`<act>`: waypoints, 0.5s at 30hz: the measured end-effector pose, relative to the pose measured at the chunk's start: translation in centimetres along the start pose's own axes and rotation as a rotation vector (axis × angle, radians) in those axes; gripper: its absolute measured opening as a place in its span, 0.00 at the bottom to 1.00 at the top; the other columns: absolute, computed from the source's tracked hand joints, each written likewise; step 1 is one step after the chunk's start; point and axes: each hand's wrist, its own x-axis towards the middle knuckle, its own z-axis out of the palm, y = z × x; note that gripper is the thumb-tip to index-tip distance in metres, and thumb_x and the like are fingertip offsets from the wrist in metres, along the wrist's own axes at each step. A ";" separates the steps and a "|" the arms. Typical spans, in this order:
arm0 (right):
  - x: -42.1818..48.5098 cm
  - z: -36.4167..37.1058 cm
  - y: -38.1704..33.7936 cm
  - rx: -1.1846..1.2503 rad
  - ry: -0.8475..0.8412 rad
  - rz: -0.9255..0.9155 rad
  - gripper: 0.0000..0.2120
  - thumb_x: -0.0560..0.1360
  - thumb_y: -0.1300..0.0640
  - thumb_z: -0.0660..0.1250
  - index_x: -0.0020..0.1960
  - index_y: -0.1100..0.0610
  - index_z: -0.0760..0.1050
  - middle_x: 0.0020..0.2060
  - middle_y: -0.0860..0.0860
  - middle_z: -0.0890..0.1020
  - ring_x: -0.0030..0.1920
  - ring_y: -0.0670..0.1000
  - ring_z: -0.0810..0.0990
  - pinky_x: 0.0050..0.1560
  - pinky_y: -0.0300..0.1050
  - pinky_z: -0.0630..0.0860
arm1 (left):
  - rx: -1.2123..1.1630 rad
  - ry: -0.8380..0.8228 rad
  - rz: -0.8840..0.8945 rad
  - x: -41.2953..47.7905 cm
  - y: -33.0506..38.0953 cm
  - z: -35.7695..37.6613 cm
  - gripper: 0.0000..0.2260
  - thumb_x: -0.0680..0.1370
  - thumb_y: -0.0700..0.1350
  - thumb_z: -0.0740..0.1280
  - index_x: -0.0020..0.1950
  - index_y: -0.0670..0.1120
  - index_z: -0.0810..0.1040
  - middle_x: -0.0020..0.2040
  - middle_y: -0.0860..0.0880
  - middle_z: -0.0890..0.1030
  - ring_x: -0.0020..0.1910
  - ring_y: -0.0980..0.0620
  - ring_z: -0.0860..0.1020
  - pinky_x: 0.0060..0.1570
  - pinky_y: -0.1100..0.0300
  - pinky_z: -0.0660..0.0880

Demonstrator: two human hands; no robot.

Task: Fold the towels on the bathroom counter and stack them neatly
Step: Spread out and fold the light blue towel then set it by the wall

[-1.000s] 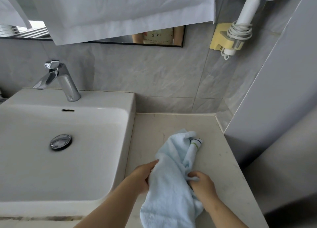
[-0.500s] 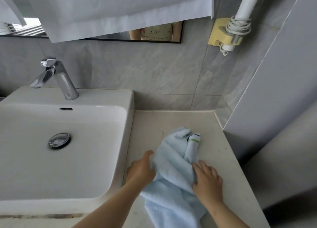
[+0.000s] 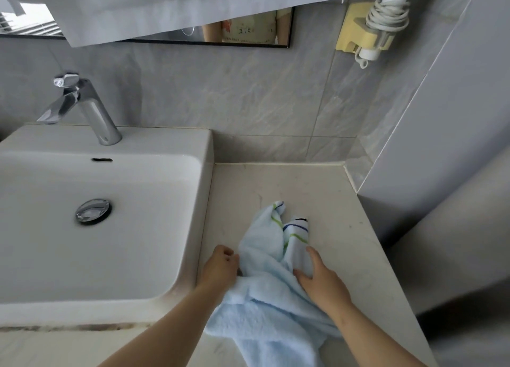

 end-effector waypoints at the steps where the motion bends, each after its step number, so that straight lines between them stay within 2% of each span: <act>1: 0.1 0.2 -0.2 -0.033 -0.019 -0.017 0.26 0.78 0.41 0.56 0.73 0.43 0.54 0.61 0.55 0.77 0.60 0.58 0.76 0.59 0.49 0.72 | -0.060 -0.039 -0.039 0.0 0.0 0.3 0.13 0.79 0.46 0.62 0.62 0.45 0.70 0.50 0.47 0.78 0.46 0.47 0.77 0.46 0.58 0.74; 2: 0.0 0.4 -0.5 -0.070 -0.035 -0.041 0.23 0.78 0.42 0.56 0.71 0.42 0.58 0.59 0.54 0.78 0.58 0.57 0.77 0.58 0.49 0.73 | -0.080 -0.099 -0.049 0.2 -0.2 0.5 0.19 0.77 0.47 0.64 0.68 0.48 0.65 0.55 0.46 0.77 0.49 0.47 0.78 0.48 0.58 0.73; 4: -0.1 0.8 -0.7 -0.100 -0.045 -0.077 0.16 0.78 0.44 0.55 0.65 0.43 0.65 0.55 0.52 0.80 0.55 0.56 0.78 0.55 0.48 0.74 | -0.060 -0.234 0.001 0.2 -0.2 1.0 0.26 0.75 0.50 0.66 0.71 0.51 0.62 0.59 0.46 0.77 0.52 0.47 0.78 0.51 0.56 0.74; 6: -0.2 1.1 -0.8 -0.086 -0.023 -0.096 0.10 0.79 0.47 0.55 0.58 0.46 0.68 0.50 0.50 0.81 0.51 0.54 0.79 0.50 0.46 0.74 | -0.030 -0.313 0.089 0.1 -0.3 1.6 0.19 0.75 0.49 0.66 0.65 0.49 0.68 0.55 0.49 0.78 0.50 0.52 0.77 0.51 0.58 0.75; 8: -0.3 1.3 -0.8 -0.079 0.000 -0.115 0.03 0.79 0.50 0.56 0.48 0.47 0.67 0.45 0.48 0.80 0.49 0.54 0.79 0.45 0.44 0.73 | 0.051 -0.348 0.135 -0.2 -0.1 1.7 0.07 0.76 0.46 0.65 0.54 0.47 0.73 0.45 0.52 0.78 0.43 0.55 0.75 0.42 0.64 0.72; 11: -0.4 1.0 -0.5 -0.028 0.017 -0.069 0.10 0.77 0.50 0.59 0.39 0.47 0.63 0.41 0.47 0.77 0.47 0.54 0.79 0.41 0.43 0.70 | 0.048 -0.264 0.116 -0.5 0.0 1.4 0.04 0.74 0.45 0.66 0.46 0.46 0.75 0.39 0.51 0.78 0.39 0.54 0.75 0.38 0.62 0.71; 15: -0.4 -0.8 1.6 0.012 0.182 0.074 0.05 0.76 0.52 0.62 0.44 0.51 0.68 0.43 0.50 0.77 0.45 0.54 0.76 0.42 0.44 0.71 | 0.058 -0.005 0.004 -0.6 0.3 -0.4 0.10 0.73 0.45 0.67 0.36 0.46 0.67 0.32 0.49 0.72 0.32 0.52 0.69 0.32 0.60 0.65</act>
